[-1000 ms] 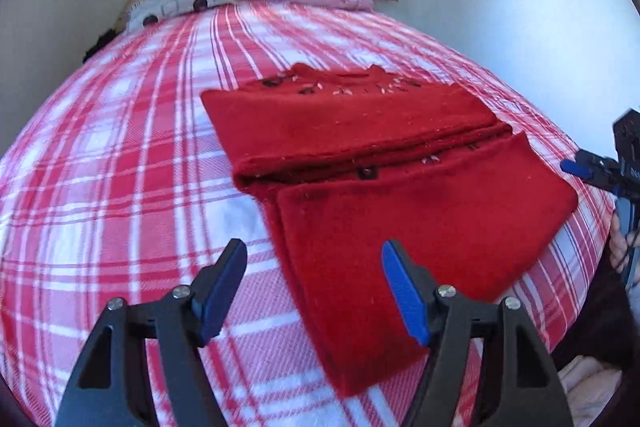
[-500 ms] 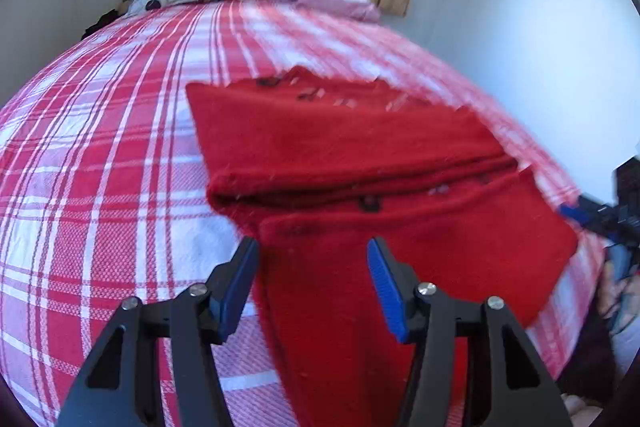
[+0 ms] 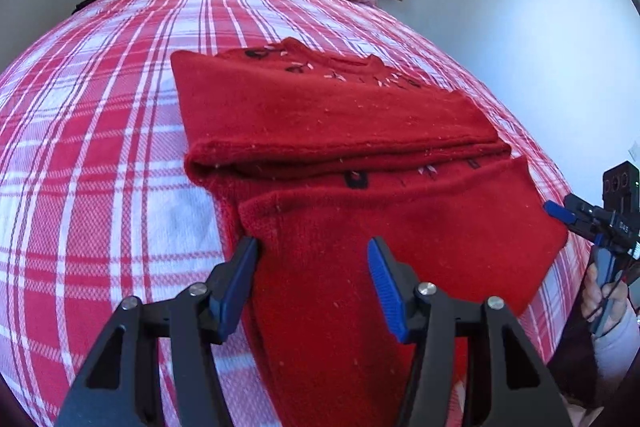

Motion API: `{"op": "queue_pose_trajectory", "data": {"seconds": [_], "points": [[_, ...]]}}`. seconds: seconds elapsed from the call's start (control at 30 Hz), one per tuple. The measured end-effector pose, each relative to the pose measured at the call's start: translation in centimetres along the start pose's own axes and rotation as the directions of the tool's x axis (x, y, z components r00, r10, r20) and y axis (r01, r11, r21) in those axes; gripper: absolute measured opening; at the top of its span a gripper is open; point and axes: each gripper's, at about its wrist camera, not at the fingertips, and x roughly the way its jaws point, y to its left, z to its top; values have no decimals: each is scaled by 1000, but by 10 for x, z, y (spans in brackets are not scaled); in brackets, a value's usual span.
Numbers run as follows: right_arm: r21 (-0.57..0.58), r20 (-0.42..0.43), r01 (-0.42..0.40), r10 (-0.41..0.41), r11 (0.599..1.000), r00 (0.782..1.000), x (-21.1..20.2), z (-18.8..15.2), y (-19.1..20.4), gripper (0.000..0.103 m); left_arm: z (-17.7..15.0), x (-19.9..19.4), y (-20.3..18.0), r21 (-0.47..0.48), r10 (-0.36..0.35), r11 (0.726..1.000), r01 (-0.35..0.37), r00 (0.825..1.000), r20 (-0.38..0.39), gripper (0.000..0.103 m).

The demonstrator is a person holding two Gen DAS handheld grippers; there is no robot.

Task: Fold small clothes
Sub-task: 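Open both grippers and withdraw from the folded sweater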

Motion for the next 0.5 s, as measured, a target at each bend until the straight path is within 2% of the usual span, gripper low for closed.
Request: {"op": "queue_pose_trajectory", "data": {"seconds": [0.1, 0.33, 0.43, 0.5], "points": [[6, -2, -3, 3, 1000, 1000, 0, -2, -2, 70, -4, -4, -1, 15, 37, 999, -37, 999, 10, 58], [12, 0, -6, 6, 1000, 1000, 0, -4, -1, 70, 0, 9, -7, 35, 66, 997, -66, 998, -6, 59], [14, 5, -7, 7, 1000, 1000, -3, -5, -3, 70, 0, 6, -3, -6, 11, 1000, -11, 1000, -12, 58], [18, 9, -9, 8, 1000, 1000, -4, -6, -4, 70, -3, 0, 2, -62, -65, 996, 64, 998, -14, 48]]}}
